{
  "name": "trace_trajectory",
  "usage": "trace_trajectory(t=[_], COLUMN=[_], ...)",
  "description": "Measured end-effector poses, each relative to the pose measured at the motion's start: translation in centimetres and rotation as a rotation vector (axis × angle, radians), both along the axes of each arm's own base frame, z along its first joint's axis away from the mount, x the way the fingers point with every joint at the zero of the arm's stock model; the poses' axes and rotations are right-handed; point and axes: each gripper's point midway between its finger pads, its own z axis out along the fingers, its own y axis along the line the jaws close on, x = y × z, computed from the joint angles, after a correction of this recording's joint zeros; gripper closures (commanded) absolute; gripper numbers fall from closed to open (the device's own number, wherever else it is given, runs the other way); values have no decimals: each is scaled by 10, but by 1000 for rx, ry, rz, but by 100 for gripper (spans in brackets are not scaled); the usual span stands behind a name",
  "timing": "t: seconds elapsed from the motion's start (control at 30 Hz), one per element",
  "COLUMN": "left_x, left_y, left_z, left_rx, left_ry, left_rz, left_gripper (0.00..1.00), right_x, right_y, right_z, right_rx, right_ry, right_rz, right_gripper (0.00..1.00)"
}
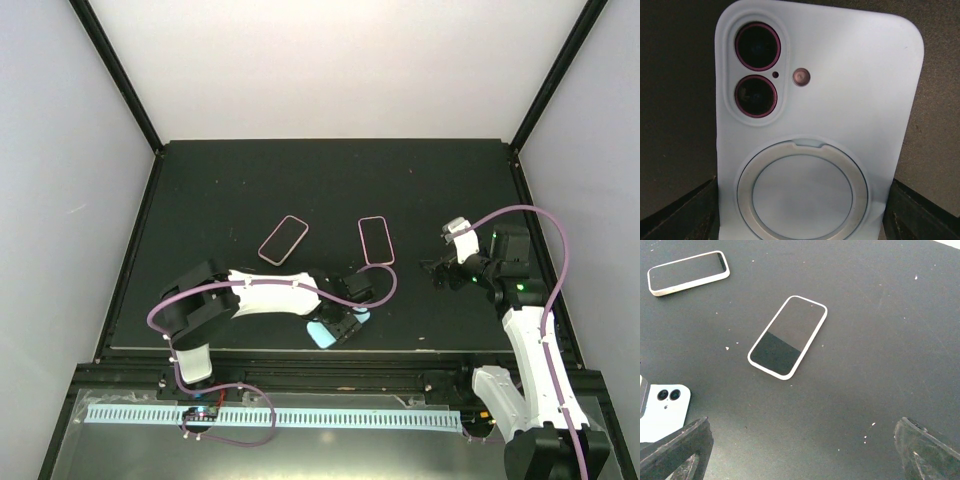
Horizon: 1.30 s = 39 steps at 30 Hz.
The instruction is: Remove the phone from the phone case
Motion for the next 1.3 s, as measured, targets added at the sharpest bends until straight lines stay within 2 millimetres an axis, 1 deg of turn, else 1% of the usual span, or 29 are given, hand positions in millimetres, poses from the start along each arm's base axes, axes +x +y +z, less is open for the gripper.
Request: trace_trajectory(t=[0.23,0.3,0.33,0.4,0.43,0.5,0.6,0.63,0.67,0.73,0.8,0.9,0.93,1.0,1.13,1.23,1.3], left_x=[-2,-6,-8,-9,-8,-5,2,4,7,10,14,17,18,16,13,10,6], left_y=[0,3,4,0,-5,-18,-36,-39,-42,-40,-36,-28,-24,-18,-8,-5,-5], left_z=[3,8,14,35,49,82,138,150,169,197,225,253,261,271,280,291,303], left_rx=[-21,-43,-67,-144,-203,-330,-535,-575,-647,-752,-860,-993,-1041,-1119,-1235,-1311,-1365], left_ry=[2,6,7,-12,-28,-67,-151,-168,-201,-249,-305,-373,-397,-434,-476,-487,-488], left_rz=[0,6,8,9,7,2,3,4,9,23,43,59,61,63,62,51,35], left_gripper=[33,36,38,39,38,37,35,35,34,33,32,32,32,31,30,31,31], right_x=[0,0,1,1,1,1,-1,-2,-4,-9,-14,-28,-36,-57,-94,-113,-122], right_y=[0,0,0,1,1,3,9,12,16,24,33,49,57,74,93,106,115], right_z=[0,-2,-2,-4,-5,-6,-7,-6,-4,8,28,62,73,87,99,108,111], right_rx=[1,2,2,3,5,12,40,53,68,99,136,187,203,240,322,372,400], right_ry=[2,8,11,17,21,28,44,51,57,52,28,-24,-43,-57,-37,-14,20], right_rz=[1,2,2,4,7,16,46,60,79,128,186,307,369,491,656,748,796], right_gripper=[0,0,0,0,0,0,0,0,0,0,0,0,0,0,0,0,0])
